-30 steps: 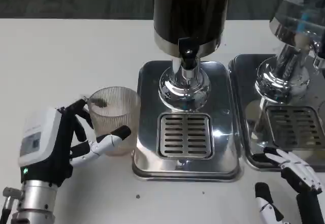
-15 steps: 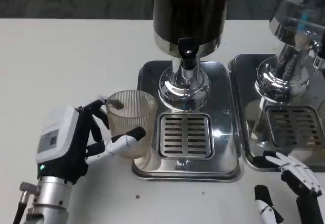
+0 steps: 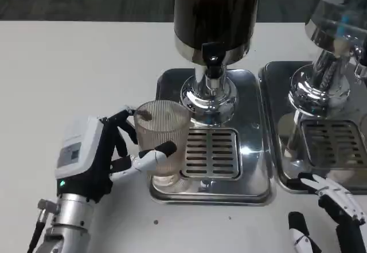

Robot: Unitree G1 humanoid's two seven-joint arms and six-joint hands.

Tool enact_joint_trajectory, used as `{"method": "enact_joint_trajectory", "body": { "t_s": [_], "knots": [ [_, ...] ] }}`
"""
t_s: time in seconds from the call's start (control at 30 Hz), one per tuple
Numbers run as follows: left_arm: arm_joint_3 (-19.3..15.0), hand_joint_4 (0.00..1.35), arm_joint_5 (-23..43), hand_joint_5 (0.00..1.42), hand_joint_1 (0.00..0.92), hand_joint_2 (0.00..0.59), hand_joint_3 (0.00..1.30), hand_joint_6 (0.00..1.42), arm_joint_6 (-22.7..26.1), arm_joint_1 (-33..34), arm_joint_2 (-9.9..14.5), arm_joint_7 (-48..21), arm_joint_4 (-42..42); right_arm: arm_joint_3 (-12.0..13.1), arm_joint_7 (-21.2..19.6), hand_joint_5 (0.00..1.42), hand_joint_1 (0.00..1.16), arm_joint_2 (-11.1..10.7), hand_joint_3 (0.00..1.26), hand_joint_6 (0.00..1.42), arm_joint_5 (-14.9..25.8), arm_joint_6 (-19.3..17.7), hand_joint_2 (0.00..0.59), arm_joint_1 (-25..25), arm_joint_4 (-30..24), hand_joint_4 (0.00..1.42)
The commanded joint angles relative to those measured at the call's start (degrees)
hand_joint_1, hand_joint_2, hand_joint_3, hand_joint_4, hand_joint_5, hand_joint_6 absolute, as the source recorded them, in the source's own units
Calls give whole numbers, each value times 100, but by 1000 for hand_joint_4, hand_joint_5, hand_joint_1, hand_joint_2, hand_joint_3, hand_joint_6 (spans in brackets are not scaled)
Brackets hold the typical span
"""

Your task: Grasp the cup under the faucet to collect the drink, then remove the cup.

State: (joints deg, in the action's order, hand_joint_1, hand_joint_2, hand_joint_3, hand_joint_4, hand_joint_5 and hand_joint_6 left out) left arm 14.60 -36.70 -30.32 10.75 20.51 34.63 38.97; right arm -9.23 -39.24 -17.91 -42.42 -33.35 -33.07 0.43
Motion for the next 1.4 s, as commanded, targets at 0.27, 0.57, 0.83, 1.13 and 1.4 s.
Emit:
{"method": "enact_joint_trajectory", "body": {
  "t_s": [0.27,0.57,0.83,1.13,1.4],
  "knots": [
    [279,769,-70,1011,223,105,547,1225,-253,405,-303,201,482,145,82,236,305,5,397,446,39,-40,456,-270,-323,271],
    [563,734,-86,969,218,108,530,1175,-268,673,-512,103,764,228,255,236,294,28,397,446,88,-22,460,-373,-492,271],
    [805,681,-142,918,208,101,489,1123,-203,846,-654,9,871,276,357,238,287,90,397,446,92,6,461,-475,-636,271],
    [967,499,-225,693,169,96,354,801,-75,1030,-736,-195,1001,294,443,245,283,181,397,446,81,0,461,-545,-701,271],
    [954,256,-242,412,117,88,213,484,105,1029,-684,-273,922,287,506,259,280,234,397,446,99,-2,461,-567,-703,272]
  ]
}}
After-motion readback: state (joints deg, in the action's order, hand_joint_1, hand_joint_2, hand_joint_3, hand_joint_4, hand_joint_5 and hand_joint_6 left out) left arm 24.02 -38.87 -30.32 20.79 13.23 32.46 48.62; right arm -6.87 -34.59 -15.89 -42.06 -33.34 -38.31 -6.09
